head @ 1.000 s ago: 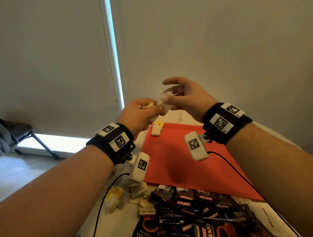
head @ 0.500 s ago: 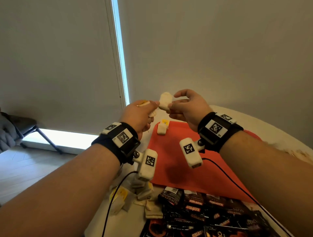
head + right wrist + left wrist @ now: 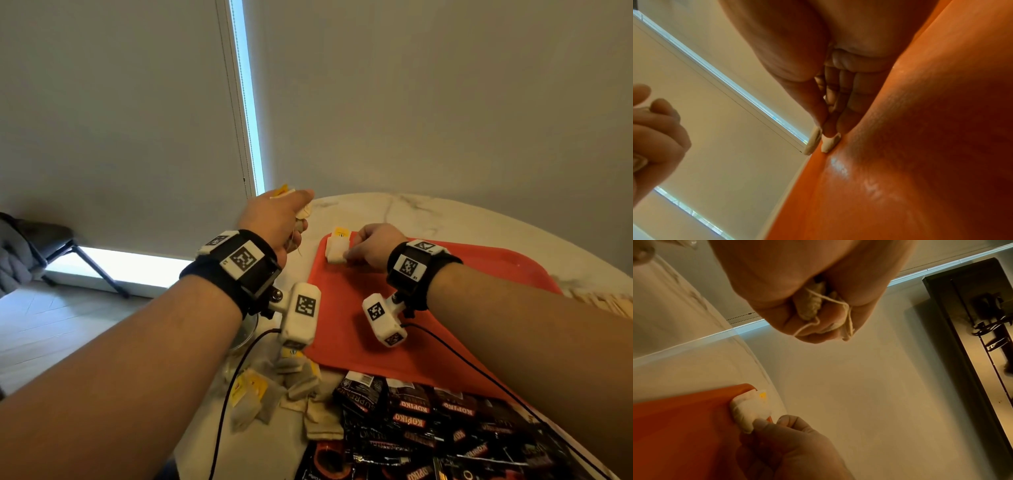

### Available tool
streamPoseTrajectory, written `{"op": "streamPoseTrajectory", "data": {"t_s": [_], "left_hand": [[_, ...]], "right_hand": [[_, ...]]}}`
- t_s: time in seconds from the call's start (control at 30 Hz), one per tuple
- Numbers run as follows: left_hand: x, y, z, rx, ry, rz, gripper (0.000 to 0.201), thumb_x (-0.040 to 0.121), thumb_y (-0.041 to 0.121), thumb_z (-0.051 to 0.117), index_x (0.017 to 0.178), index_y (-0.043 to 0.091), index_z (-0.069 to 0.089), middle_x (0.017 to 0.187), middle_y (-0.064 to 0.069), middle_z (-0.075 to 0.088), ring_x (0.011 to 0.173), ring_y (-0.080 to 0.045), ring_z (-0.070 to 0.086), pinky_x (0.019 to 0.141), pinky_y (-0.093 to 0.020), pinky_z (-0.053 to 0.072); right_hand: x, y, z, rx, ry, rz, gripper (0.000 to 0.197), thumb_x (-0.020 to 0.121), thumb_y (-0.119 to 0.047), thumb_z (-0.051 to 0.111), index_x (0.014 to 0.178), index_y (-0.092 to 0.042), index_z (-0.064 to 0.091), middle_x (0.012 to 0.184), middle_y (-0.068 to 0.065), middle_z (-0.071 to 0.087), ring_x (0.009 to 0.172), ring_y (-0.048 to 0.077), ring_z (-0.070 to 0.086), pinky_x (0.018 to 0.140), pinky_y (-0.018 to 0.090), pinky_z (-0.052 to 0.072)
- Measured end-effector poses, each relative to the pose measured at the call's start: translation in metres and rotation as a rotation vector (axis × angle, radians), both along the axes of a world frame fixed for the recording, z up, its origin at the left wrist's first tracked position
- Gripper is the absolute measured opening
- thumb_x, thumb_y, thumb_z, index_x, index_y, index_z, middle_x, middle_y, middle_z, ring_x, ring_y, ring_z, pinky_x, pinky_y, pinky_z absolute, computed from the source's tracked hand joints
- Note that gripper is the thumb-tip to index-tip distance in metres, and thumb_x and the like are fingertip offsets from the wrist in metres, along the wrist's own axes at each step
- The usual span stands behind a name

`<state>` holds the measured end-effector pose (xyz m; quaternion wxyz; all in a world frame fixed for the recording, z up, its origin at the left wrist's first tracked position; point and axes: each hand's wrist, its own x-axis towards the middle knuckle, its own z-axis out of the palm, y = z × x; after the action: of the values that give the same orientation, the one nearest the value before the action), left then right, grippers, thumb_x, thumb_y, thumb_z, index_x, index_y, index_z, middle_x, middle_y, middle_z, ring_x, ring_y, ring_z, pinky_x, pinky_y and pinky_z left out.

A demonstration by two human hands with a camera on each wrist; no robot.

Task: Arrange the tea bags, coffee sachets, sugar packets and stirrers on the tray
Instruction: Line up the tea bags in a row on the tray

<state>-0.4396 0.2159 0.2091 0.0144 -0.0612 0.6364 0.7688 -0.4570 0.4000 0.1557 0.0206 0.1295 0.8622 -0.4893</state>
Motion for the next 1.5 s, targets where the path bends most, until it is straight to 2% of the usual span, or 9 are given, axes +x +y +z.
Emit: {"op": "streamPoseTrajectory", "data": {"t_s": [0.23, 0.37, 0.6, 0.77, 0.93, 1.03, 1.13, 1.33, 1.5], "left_hand": [[-0.001, 0.003, 0.000, -0.012, -0.039, 0.000, 0.018, 0.092, 0.028, 0.078, 0.099, 0.019, 0.063, 0.074, -0.007, 0.060, 0.055, -0.011, 0.051, 0.039, -0.018, 0.039], [-0.001, 0.002, 0.000, 0.000, -0.080, -0.023, 0.023, 0.092, 0.032, 0.078, 0.102, 0.016, 0.066, 0.071, -0.006, 0.061, 0.050, -0.010, 0.050, 0.039, -0.019, 0.039], [0.010, 0.013, 0.000, 0.093, -0.165, -0.030, 0.023, 0.095, 0.037, 0.069, 0.093, 0.015, 0.066, 0.066, -0.004, 0.063, 0.051, -0.012, 0.053, 0.038, -0.019, 0.037], [0.026, 0.018, -0.001, 0.238, -0.246, -0.085, 0.035, 0.101, 0.044, 0.060, 0.112, 0.011, 0.065, 0.074, -0.008, 0.065, 0.047, -0.014, 0.055, 0.036, -0.019, 0.036], [0.037, 0.022, -0.003, 0.357, -0.303, -0.231, 0.047, 0.106, 0.045, 0.051, 0.134, 0.008, 0.060, 0.077, -0.007, 0.064, 0.049, -0.012, 0.056, 0.032, -0.019, 0.036], [0.046, 0.023, 0.002, 0.405, -0.300, -0.278, 0.041, 0.108, 0.043, 0.049, 0.126, 0.009, 0.061, 0.074, -0.005, 0.064, 0.049, -0.011, 0.056, 0.031, -0.017, 0.036], [0.055, 0.025, 0.005, 0.386, -0.290, -0.279, 0.032, 0.106, 0.039, 0.053, 0.114, 0.009, 0.064, 0.074, -0.004, 0.062, 0.052, -0.011, 0.058, 0.032, -0.017, 0.036], [0.058, 0.027, -0.007, 0.262, -0.338, -0.172, 0.022, 0.102, 0.033, 0.062, 0.108, 0.012, 0.062, 0.072, -0.006, 0.064, 0.054, -0.013, 0.057, 0.034, -0.017, 0.037], [0.048, 0.015, -0.001, 0.081, -0.096, -0.053, 0.024, 0.095, 0.040, 0.072, 0.098, 0.018, 0.063, 0.072, -0.001, 0.062, 0.055, -0.010, 0.052, 0.038, -0.019, 0.035]], "right_hand": [[-0.008, -0.010, 0.001, -0.073, -0.130, -0.002, 0.028, 0.083, 0.001, 0.080, 0.080, -0.012, 0.055, 0.086, 0.014, 0.068, 0.082, 0.030, 0.072, 0.072, 0.042, 0.064], [-0.007, -0.005, 0.001, -0.130, -0.100, -0.077, 0.019, 0.084, -0.003, 0.079, 0.086, -0.005, 0.060, 0.093, 0.020, 0.075, 0.091, 0.031, 0.076, 0.087, 0.046, 0.061], [0.002, -0.005, 0.003, -0.194, -0.037, -0.044, 0.011, 0.086, -0.003, 0.073, 0.091, -0.005, 0.064, 0.106, 0.023, 0.074, 0.093, 0.032, 0.075, 0.082, 0.044, 0.063], [0.037, -0.002, 0.047, -0.321, 0.306, 0.157, 0.013, 0.086, -0.006, 0.074, 0.097, -0.013, 0.071, 0.095, 0.007, 0.073, 0.081, 0.019, 0.067, 0.069, 0.035, 0.055], [0.069, 0.003, 0.074, -0.110, 0.458, 0.409, 0.031, 0.076, -0.020, 0.078, 0.107, -0.026, 0.074, 0.109, 0.004, 0.073, 0.094, 0.016, 0.069, 0.084, 0.033, 0.058], [0.077, 0.004, 0.073, -0.061, 0.491, 0.389, 0.015, 0.085, -0.020, 0.079, 0.100, -0.019, 0.077, 0.098, 0.010, 0.074, 0.088, 0.016, 0.069, 0.090, 0.040, 0.056], [0.081, 0.003, 0.073, -0.237, 0.512, 0.359, 0.010, 0.090, -0.009, 0.073, 0.100, -0.007, 0.075, 0.102, 0.019, 0.073, 0.089, 0.018, 0.067, 0.086, 0.039, 0.055], [0.090, -0.001, 0.090, -0.620, 0.594, 0.234, 0.013, 0.089, 0.001, 0.060, 0.084, -0.010, 0.062, 0.089, 0.012, 0.072, 0.083, 0.030, 0.069, 0.079, 0.042, 0.055], [0.085, 0.006, 0.088, -0.464, 0.522, 0.141, 0.013, 0.091, 0.000, 0.056, 0.082, -0.008, 0.062, 0.093, 0.034, 0.063, 0.078, 0.032, 0.064, 0.065, 0.040, 0.058]]}}
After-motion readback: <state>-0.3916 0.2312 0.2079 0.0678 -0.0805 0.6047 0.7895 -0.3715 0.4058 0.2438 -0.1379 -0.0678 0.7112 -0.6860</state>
